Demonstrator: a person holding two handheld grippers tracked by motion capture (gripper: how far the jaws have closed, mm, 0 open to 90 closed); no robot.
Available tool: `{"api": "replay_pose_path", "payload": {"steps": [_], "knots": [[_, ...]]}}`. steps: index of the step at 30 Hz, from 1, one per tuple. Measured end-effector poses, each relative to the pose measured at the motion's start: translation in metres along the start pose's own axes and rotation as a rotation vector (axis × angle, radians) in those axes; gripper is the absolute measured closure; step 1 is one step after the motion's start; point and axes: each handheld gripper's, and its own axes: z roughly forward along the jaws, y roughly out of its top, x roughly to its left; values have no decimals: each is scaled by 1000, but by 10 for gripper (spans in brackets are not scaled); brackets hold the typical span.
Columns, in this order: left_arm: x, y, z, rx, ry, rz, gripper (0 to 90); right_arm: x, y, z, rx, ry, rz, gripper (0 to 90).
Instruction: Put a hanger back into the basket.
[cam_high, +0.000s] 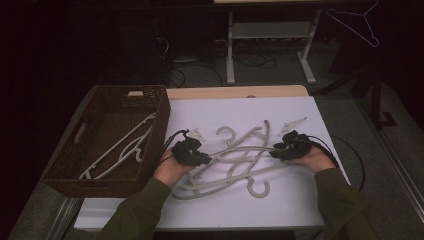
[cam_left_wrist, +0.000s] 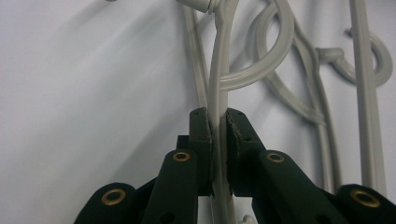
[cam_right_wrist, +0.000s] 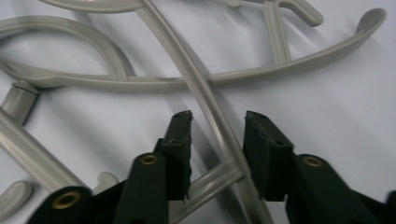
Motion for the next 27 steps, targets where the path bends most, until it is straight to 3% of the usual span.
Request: {"api": "replay_pose_path", "payload": {"steps": [2, 12, 18, 19, 21, 27], "knots": [[3, 4, -1, -8, 0, 9, 817, -2, -1, -3, -4, -8, 1, 698], [15, 22, 5, -3, 11, 40, 758, 6, -13, -20, 5, 4, -20, 775], [25, 28, 28, -22, 1, 29, 714, 13, -23, -29, 2, -3, -6, 797], [28, 28, 29, -13, -6, 45, 706, 14, -26, -30, 0, -3, 5, 799], [29, 27, 34, -24, -11, 31, 696, 15, -28, -30, 7, -7, 2, 805], [27, 29, 29, -89, 24, -16, 462, 17, -32, -31, 11, -12, 4, 821]]}}
